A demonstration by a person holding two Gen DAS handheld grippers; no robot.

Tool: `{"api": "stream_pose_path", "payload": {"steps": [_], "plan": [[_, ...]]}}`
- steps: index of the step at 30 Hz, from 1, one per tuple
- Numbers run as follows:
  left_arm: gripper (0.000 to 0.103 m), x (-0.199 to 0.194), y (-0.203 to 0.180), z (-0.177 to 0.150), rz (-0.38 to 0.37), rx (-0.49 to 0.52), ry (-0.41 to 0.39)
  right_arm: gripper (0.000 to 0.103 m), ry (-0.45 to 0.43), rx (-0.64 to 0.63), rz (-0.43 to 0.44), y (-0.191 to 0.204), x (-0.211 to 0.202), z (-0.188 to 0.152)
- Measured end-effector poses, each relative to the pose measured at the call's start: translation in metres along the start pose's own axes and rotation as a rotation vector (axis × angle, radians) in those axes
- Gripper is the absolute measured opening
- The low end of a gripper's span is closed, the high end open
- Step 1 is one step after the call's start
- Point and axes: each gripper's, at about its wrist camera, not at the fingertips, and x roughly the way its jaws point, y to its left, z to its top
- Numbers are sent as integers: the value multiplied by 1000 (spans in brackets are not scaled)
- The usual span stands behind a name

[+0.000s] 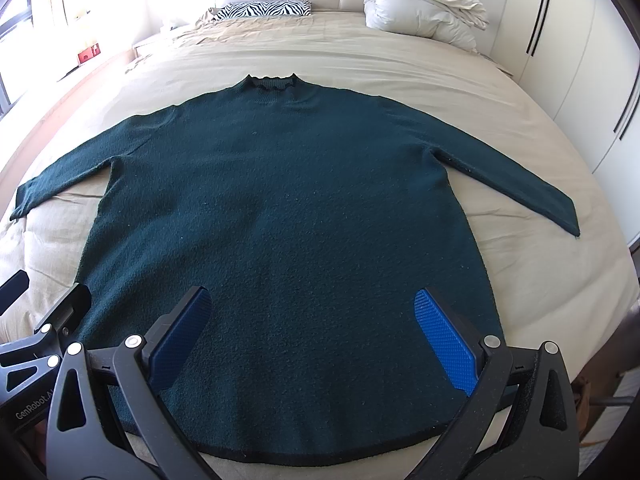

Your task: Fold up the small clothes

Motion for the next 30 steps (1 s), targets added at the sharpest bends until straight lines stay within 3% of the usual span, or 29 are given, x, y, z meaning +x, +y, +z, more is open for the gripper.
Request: {"api": "stream_pose_path", "payload": {"steps": [6,10,14,17,21,23,26,30], "plan": [[103,4,6,-1,1,-10,12,103,5,-1,2,0,3,1],[103,9,18,0,-39,-54,38,103,4,-1,11,3,5,4],[103,9,40,5,-50,-95,2,103,-5,13,59,5,7,15],[103,13,72,17,-121,-180,9,103,-38,38,155,7,3,26],[103,27,122,34,-336,-325,-17,103,-113,76,279,14,-7,42],[103,36,143,39,-350,-382,-10,103,-141,90,337,21,-11,50],[103,53,179,42,-358,-489,74,103,-153,90,402,33,-12,63],[103,63,243,41,-402,-692,-32,103,-159,79,443,51,-12,75]]}}
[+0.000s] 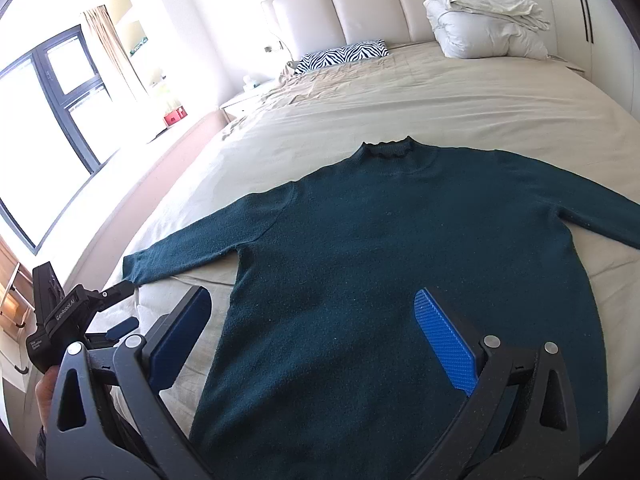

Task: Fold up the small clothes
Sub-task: 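Grasp the sweater sleeve cuff with the left gripper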

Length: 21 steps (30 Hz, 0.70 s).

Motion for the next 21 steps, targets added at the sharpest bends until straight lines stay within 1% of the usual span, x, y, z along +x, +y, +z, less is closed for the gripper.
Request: {"api": "stream_pose_path", "payload": {"steps": [2,3,4,5,6,7,8,9,12,13,16,21], "plan": [[103,0,28,21,-82,-113,-27,103,8,15,25,4,7,4],[101,0,41,30,-106,-174,-47,103,15,27,38,5,11,6],[100,-1,53,38,-112,-216,-81,103,21,39,49,7,15,8],[94,-4,64,47,-110,-245,-125,103,28,46,54,7,20,8],[85,-6,74,54,-93,-269,-161,103,34,48,55,8,25,9],[82,-6,83,61,-71,-298,-182,103,37,49,60,8,29,10],[79,-4,93,67,-66,-337,-195,103,41,50,63,8,32,11],[79,-2,104,74,-74,-377,-211,103,45,49,64,9,36,11],[79,6,127,85,-49,-474,-258,102,53,58,83,8,45,14],[79,9,133,88,-57,-505,-272,102,56,61,84,8,49,16],[79,20,146,94,-36,-573,-303,100,70,77,92,4,59,17],[79,26,161,93,-39,-663,-387,99,90,116,111,-5,71,15]]}}
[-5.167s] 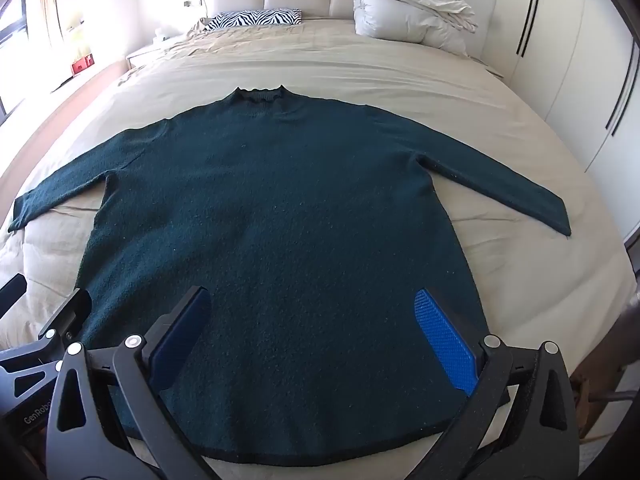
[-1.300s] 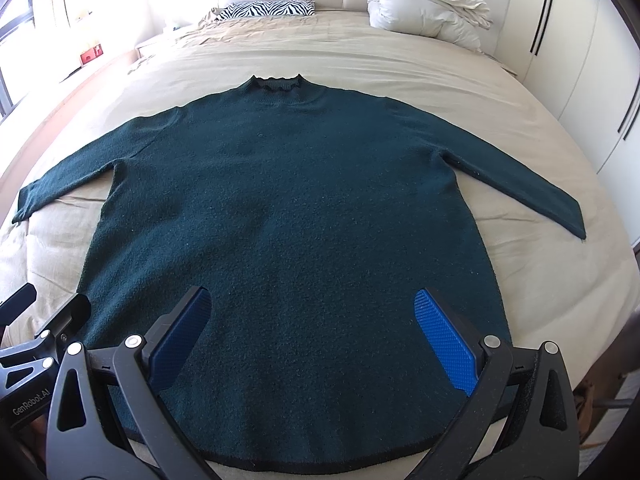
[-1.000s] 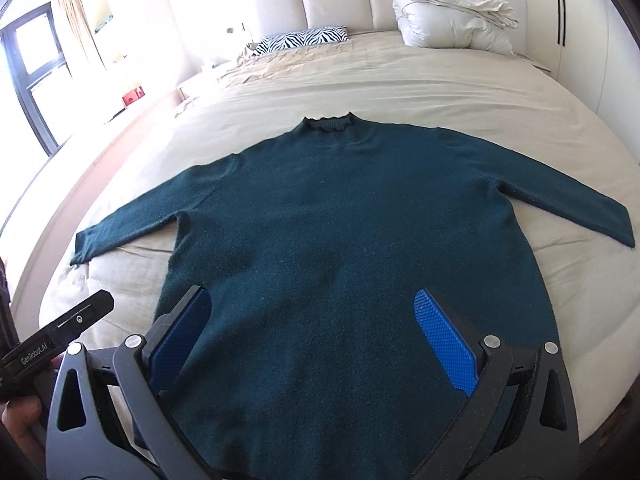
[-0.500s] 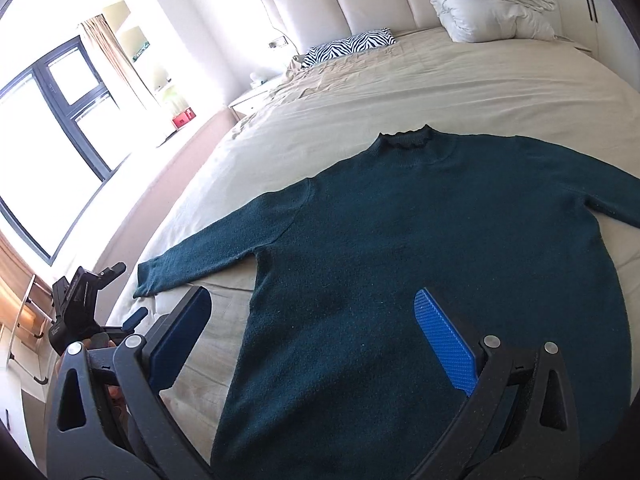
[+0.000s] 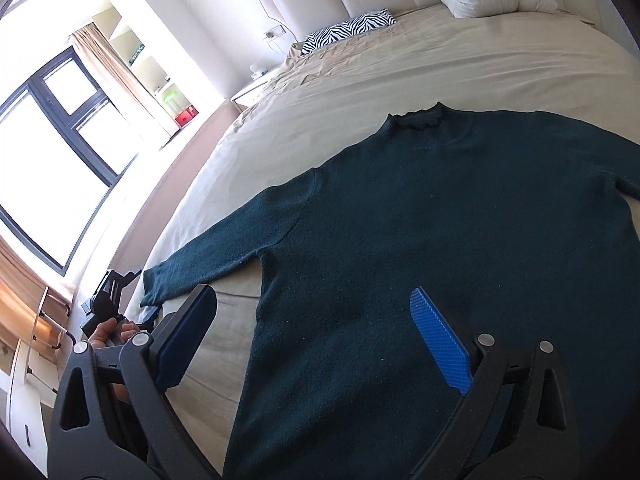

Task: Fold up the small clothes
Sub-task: 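Grasp the sweater sleeve cuff with the left gripper, then carry the held sleeve across the sweater body with the left gripper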

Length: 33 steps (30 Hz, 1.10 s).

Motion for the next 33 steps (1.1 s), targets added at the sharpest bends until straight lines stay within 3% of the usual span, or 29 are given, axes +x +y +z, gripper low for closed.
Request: {"api": "stream_pose_path", "payload": {"steps": [4,8,10,12,13,14,16,19,21,23,25,29,33], "plan": [[79,-2,7,0,-8,-101,-75,96,9,34,14,-9,5,-2],[74,13,0,7,14,-88,-76,87,16,34,17,-13,8,-2],[57,23,-4,13,27,-73,-67,85,7,36,18,-16,6,-2],[20,34,-10,14,37,-59,-31,83,-4,44,17,-21,3,1],[10,40,-11,12,47,-44,-16,82,-8,48,20,-25,2,2],[8,43,-19,11,64,-7,-14,82,-11,54,22,-28,1,3],[8,46,-53,-6,92,180,-15,76,-17,65,25,-36,-1,6],[8,56,-122,-66,125,617,17,66,-5,95,48,-50,4,15],[8,61,-158,-139,173,1007,18,59,8,134,75,-61,10,22],[8,61,-166,-223,222,1425,-24,56,19,180,108,-72,20,32],[8,56,-151,-283,239,1709,-92,56,43,215,157,-79,33,44],[8,51,-124,-322,254,1829,-78,56,155,290,282,-83,78,63],[9,38,-117,-326,265,1844,-106,56,282,371,404,-77,132,68]]}}
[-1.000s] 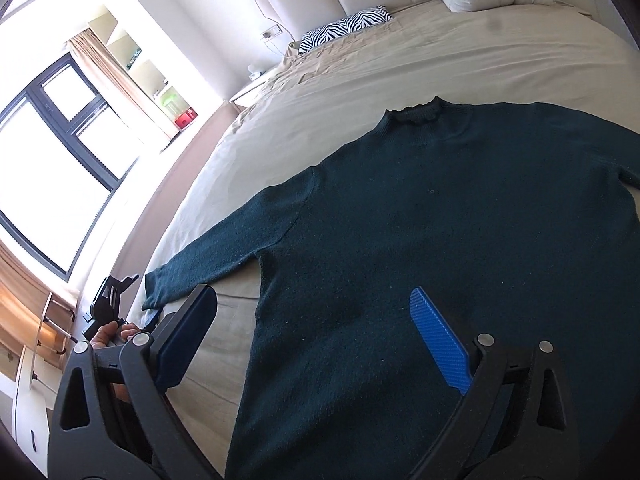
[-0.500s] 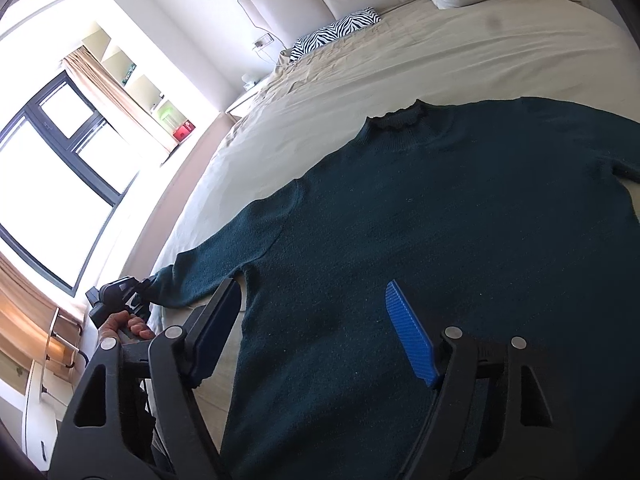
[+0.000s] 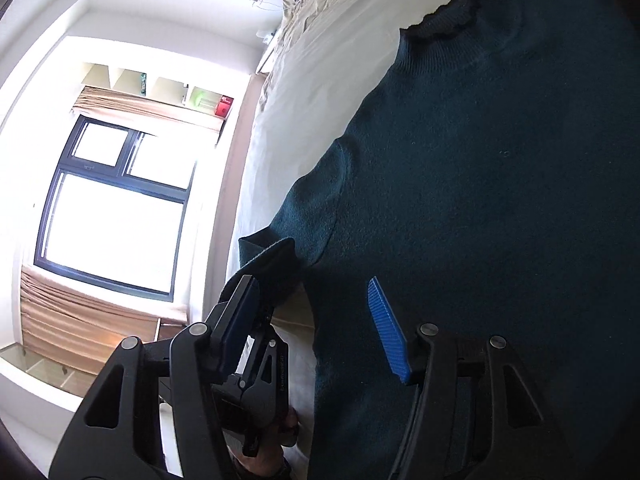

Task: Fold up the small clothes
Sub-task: 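Carry the held sleeve across the sweater body with the left gripper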

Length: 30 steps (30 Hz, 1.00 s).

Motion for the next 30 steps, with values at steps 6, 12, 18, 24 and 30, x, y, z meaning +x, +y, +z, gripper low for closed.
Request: {"api": "stream_pose_path", "payload": {"steps": [6,12,18,24,30], "plan": [[9,-4,-14,0,63,94,-25,58,125,199,199,-14,69,12],[12,-3,-19,-3,75,139,-31,58,208,135,206,6,104,18],[27,-3,-20,-2,55,109,-21,20,210,-9,92,29,112,20],[60,-19,-14,4,-36,36,-17,8,97,-138,-55,35,95,39],[62,-27,38,12,-218,-240,16,7,-55,-158,-215,13,25,84]]}}
